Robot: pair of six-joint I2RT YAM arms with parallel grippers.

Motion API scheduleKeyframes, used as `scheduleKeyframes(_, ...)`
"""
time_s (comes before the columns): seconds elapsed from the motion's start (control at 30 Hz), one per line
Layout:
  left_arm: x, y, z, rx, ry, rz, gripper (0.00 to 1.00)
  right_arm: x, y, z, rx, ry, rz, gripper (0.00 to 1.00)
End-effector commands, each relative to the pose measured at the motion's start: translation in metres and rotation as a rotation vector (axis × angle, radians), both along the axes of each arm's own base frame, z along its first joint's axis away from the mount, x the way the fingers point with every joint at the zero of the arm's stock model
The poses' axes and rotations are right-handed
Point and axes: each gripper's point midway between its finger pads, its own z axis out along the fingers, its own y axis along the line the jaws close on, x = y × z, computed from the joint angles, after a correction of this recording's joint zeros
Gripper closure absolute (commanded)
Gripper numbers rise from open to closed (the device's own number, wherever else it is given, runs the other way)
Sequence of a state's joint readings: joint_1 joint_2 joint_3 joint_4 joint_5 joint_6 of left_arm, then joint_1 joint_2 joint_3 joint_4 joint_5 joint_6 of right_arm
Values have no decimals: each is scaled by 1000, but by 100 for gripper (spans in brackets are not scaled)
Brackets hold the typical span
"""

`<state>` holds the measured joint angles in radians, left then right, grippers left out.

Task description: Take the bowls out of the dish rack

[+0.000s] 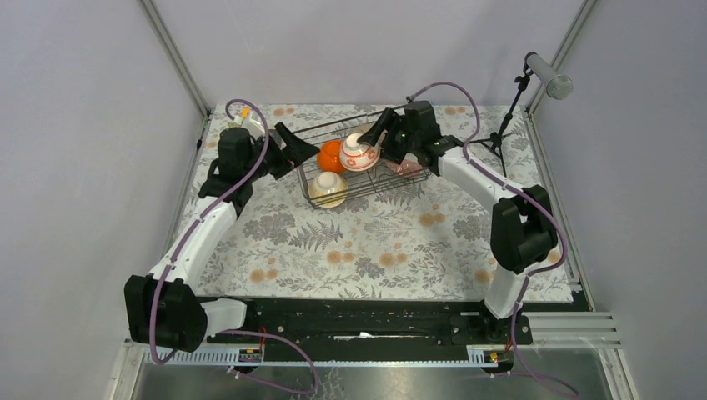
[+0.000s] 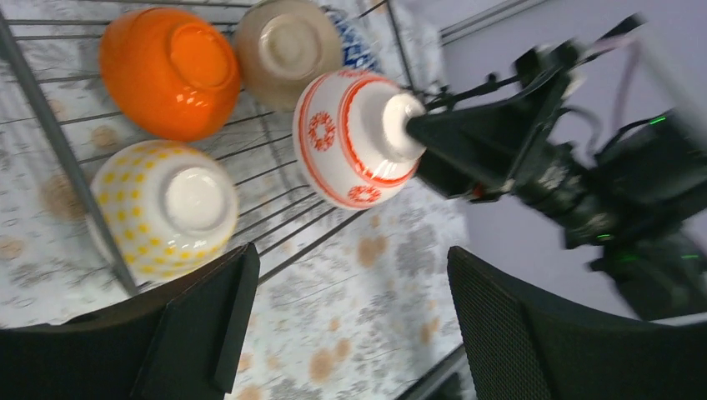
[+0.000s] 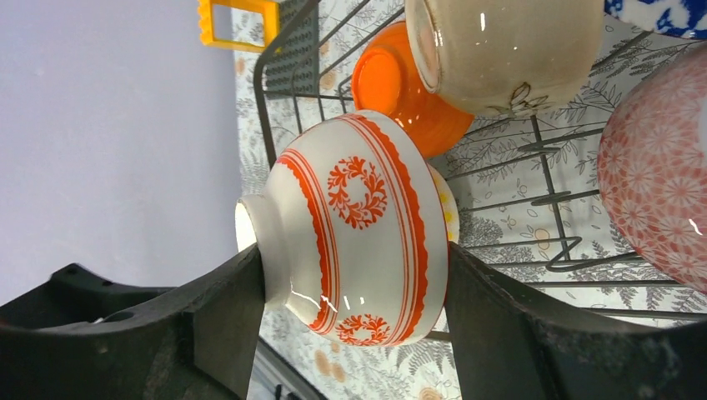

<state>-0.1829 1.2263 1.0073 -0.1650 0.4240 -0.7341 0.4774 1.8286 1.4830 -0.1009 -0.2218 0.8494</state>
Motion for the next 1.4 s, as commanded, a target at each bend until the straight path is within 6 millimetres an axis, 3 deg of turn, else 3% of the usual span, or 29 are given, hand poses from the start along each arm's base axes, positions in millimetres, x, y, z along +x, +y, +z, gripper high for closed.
scheduleKeyframes(0.0, 5, -14, 56, -299, -94, -66, 12, -1, 2, 95, 286, -178, 57, 55)
scheduleKeyframes(0.3, 6, -24, 80, -545, -124, -130, 13, -28, -2, 140, 478, -259, 168, 55)
scheduleKeyframes(0.53, 9, -30, 89, -630, -128, -193, 14, -44, 5, 171, 604, -302, 287, 56)
scheduleKeyframes(0.73, 3, -39, 108, -725, -159, -305, 15, -46, 11, 172, 666, -277, 336, 57)
scheduleKeyframes(0.9, 1, -44, 110, -741, -170, -338, 17, -47, 15, 171, 721, -258, 366, 58)
scheduleKeyframes(1.13, -19, -52, 138, -843, -260, -471, 20, -46, 17, 164, 725, -233, 369, 59)
scheduleKeyframes(1.37, -23, -56, 142, -879, -278, -517, 40, -46, 18, 157, 724, -213, 373, 59)
